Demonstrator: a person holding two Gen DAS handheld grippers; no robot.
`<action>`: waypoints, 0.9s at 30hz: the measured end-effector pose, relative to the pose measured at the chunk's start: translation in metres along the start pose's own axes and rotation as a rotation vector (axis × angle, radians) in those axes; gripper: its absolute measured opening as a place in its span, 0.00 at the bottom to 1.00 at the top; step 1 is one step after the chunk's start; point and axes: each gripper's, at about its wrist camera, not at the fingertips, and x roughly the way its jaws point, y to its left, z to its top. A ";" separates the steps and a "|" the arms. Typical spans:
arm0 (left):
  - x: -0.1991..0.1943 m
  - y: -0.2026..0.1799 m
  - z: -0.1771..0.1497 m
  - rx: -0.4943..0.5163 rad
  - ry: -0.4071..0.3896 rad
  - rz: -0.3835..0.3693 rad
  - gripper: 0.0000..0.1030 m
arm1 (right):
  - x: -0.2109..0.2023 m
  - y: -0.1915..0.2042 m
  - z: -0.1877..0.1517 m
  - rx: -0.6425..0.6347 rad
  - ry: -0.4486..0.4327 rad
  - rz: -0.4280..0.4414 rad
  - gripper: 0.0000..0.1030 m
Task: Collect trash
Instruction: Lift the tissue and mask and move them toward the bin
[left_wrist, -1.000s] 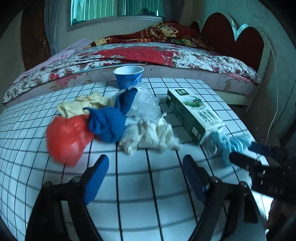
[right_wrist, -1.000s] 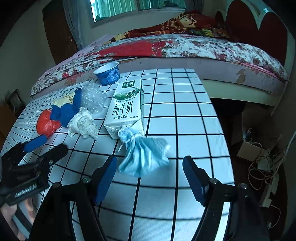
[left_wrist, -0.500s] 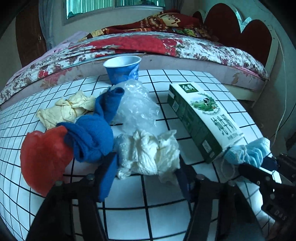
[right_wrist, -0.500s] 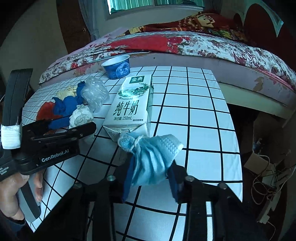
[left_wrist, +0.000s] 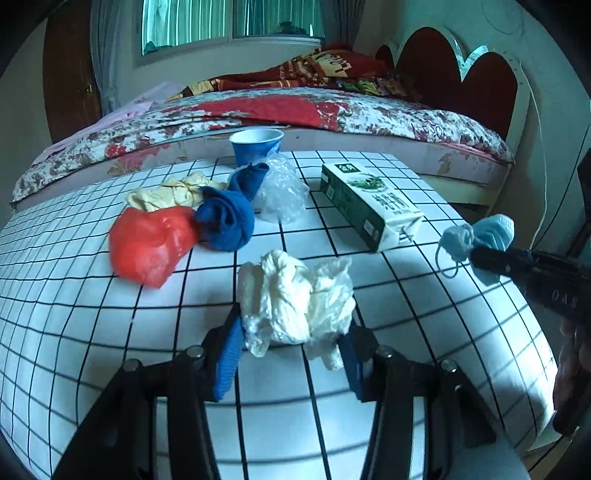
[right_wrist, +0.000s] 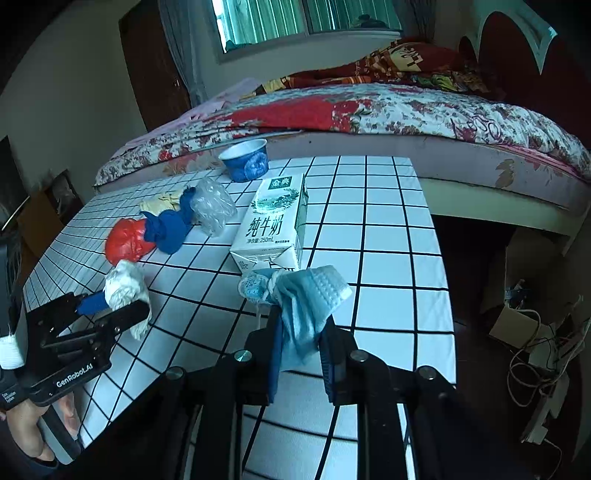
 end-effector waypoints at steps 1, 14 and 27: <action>-0.005 -0.001 -0.003 0.001 -0.005 -0.001 0.47 | -0.007 0.000 -0.003 0.005 -0.012 -0.001 0.17; -0.077 -0.044 -0.041 0.096 -0.107 -0.044 0.47 | -0.110 0.006 -0.065 -0.007 -0.126 -0.135 0.16; -0.127 -0.100 -0.069 0.159 -0.159 -0.137 0.47 | -0.181 0.001 -0.121 -0.026 -0.171 -0.224 0.16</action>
